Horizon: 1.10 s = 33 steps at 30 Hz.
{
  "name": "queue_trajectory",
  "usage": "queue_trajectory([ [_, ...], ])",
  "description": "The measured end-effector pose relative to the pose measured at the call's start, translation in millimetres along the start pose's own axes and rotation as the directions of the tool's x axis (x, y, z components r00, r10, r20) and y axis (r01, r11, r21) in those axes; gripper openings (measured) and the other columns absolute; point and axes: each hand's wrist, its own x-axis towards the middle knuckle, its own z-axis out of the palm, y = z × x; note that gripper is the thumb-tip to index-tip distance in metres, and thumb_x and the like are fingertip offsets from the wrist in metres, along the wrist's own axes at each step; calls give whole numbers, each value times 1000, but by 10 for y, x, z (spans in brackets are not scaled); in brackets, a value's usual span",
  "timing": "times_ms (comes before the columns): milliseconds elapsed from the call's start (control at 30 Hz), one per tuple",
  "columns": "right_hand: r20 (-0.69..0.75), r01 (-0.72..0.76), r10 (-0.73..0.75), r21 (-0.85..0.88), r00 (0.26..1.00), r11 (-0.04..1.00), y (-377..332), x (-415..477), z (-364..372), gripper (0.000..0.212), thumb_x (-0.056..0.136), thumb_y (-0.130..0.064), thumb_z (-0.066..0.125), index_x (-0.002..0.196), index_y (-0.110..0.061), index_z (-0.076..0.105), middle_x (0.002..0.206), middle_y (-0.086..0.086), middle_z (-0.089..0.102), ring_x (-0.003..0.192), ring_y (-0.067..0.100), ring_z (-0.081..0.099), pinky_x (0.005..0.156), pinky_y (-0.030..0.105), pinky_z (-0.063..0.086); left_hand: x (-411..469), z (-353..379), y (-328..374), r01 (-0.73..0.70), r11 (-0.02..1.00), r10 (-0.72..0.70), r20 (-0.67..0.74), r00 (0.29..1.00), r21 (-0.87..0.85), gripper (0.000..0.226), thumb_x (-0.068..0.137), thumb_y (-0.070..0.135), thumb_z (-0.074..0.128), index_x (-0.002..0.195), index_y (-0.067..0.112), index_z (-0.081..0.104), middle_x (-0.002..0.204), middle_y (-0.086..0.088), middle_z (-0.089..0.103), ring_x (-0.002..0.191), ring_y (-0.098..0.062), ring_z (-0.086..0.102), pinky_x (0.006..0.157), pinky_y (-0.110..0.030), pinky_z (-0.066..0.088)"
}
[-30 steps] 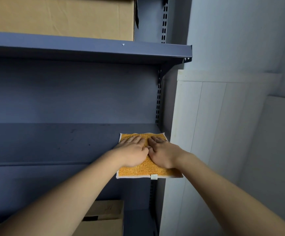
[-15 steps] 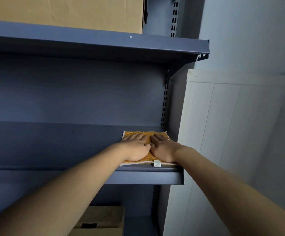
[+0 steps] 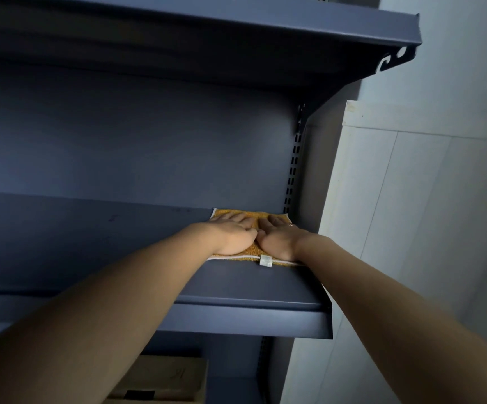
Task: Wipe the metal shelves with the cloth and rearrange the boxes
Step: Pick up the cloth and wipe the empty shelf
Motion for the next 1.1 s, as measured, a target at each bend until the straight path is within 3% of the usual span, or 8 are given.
queue_trajectory([
  [367,46,-58,58,3,997,998,14,298,-55,65,104,-59,15,163,-33,6,171,5,0,157,27,1,127,49,5,156,-78,-154,-23,999,24,22,999,-28,58,105,46,13,161,33,7,169,10,-1,156,-15,-5,126,-43,0],
  [767,60,-126,127,-19,990,992,-228,290,-77,63,106,-56,15,163,-31,6,171,2,0,157,25,1,126,49,4,284,-42,-404,-76,997,76,30,997,3,62,102,50,12,161,33,6,169,9,-2,156,-18,-3,126,-48,5],
  [1100,44,-87,87,-1,995,996,-726,515,5,64,104,-55,16,163,-30,8,171,4,2,157,27,3,126,53,6,29,-125,-896,-7,1000,7,19,1000,-16,58,104,47,11,161,35,5,169,13,-2,156,-13,-5,126,-46,2],
])
